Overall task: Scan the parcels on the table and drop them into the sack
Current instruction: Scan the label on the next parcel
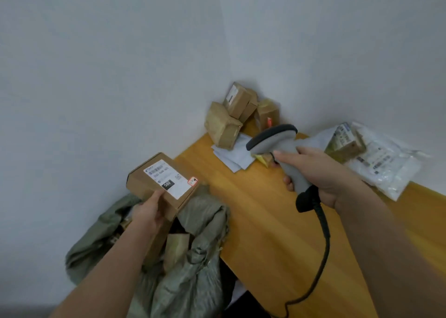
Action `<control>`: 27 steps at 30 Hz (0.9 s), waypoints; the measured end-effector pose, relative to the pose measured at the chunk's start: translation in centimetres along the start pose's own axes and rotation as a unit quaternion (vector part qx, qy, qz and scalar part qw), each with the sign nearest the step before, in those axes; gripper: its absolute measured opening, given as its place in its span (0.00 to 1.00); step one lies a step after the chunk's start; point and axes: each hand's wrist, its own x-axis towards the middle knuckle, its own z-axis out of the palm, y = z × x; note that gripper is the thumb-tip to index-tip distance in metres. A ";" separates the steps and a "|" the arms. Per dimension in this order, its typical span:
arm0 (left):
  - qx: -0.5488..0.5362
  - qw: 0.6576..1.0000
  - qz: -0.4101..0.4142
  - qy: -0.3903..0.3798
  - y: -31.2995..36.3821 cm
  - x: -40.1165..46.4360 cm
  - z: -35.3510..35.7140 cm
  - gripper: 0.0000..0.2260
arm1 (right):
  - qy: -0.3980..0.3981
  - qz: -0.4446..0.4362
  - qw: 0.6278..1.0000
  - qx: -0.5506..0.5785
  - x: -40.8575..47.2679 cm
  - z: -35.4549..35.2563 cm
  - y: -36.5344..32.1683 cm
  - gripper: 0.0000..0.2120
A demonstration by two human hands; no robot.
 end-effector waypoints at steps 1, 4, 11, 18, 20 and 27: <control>0.010 1.000 -0.011 0.008 0.0 1.1 -1.6 0.25 | -0.004 0.003 1.000 -0.004 0.2 1.0 0.0 0.12; 0.097 0.994 -0.051 0.010 -0.4 4.1 -4.9 0.26 | -0.005 0.006 1.000 -0.010 0.9 3.8 0.0 0.10; 0.293 0.951 -0.067 -0.072 -2.2 8.8 -8.4 0.23 | 0.026 0.028 0.999 -0.014 3.0 10.0 0.7 0.12; 0.343 0.931 -0.015 -0.124 -2.0 12.3 -6.9 0.09 | 0.105 0.042 0.993 0.029 4.2 13.6 1.7 0.09; 0.376 0.916 0.033 -0.132 -0.8 10.6 -5.7 0.09 | 0.134 0.031 0.990 0.040 4.2 13.8 1.8 0.08; 0.341 0.917 0.144 -0.150 1.6 9.5 1.3 0.03 | 0.209 -0.024 0.974 0.082 4.1 12.0 1.1 0.07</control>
